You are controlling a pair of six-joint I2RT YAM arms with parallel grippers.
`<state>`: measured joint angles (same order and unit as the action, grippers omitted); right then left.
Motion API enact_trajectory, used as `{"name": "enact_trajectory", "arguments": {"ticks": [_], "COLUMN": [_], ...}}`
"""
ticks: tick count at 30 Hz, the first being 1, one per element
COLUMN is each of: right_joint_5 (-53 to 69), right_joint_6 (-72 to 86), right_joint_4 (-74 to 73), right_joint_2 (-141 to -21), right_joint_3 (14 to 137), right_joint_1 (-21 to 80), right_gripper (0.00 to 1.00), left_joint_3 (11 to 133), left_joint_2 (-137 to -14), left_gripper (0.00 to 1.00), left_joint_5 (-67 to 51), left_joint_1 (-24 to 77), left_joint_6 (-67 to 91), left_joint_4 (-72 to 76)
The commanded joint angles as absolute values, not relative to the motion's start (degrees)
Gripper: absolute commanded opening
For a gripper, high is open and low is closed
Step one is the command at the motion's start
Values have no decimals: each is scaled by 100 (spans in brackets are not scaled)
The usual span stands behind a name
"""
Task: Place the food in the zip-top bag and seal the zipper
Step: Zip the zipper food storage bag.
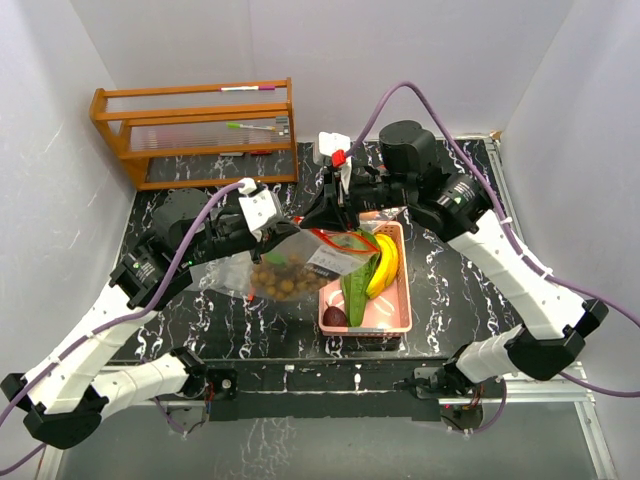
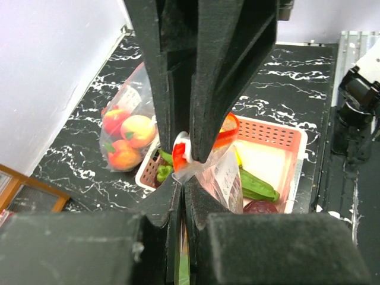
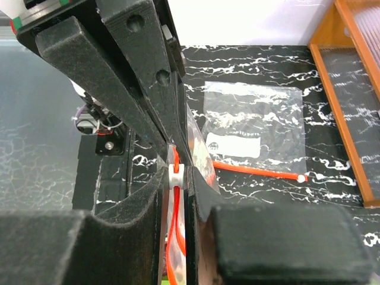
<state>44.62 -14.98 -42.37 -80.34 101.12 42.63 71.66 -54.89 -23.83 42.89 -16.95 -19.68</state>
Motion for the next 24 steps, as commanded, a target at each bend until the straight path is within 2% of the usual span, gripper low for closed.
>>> {"name": "enact_trajectory", "arguments": {"ticks": [1, 13, 20, 21, 24], "right_joint_5": [4081, 3821, 4089, 4161, 4255], "right_joint_6": [-1503, -1457, -1452, -1472, -1485], "right_joint_4": [-4175, -4028, -4027, -4060, -4069], "right_joint_2": [-7851, -7857, -7959, -7970, -7972], "right_joint_3": [10008, 9878, 10201, 10231, 10239], "right_joint_1": [4231, 4219, 4225, 4220, 4219], "right_gripper": [13, 13, 14, 14, 14], "left_joint_3": [7433, 7478, 7533, 7559, 7604], "left_joint_2": [-5259, -5219, -5401, -5417, -5438], "left_gripper": [0, 0, 0, 1, 16], "left_joint_5": [-1956, -1925, -2232, -2296, -2468], "left_joint_1": [4280, 4280, 4280, 4280, 4280], "left_joint_6": [-1614, -1591, -1898, -1948, -2021], "left_joint_4": [-1537, -1551, -1891, -1924, -1923]}}
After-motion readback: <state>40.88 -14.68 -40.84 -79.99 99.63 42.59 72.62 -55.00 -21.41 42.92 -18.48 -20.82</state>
